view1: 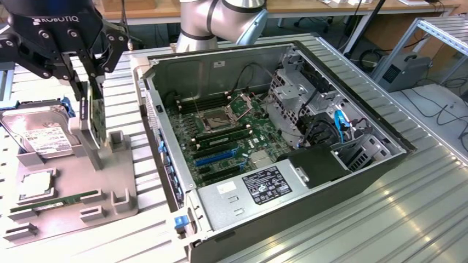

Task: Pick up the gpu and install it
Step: 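Pick up the gpu and move the gpu toward the slot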

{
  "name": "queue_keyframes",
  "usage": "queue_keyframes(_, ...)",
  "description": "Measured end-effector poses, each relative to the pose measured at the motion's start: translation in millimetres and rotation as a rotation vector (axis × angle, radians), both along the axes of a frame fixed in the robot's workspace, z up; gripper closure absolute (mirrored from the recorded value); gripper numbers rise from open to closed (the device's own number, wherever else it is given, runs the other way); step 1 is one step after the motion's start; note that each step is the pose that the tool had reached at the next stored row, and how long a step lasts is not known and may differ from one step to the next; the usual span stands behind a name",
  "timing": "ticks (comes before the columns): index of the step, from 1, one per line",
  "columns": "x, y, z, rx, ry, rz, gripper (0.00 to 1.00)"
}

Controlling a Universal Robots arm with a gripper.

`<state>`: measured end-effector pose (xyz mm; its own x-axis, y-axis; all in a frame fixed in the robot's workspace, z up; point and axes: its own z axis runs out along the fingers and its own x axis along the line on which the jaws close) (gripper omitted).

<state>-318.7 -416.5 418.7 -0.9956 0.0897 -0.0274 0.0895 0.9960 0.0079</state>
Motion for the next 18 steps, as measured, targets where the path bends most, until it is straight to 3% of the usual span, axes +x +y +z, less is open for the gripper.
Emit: queue_keyframes(18,0.0,0.0,6.5,0.0000,0.0000,0.000,0.73)
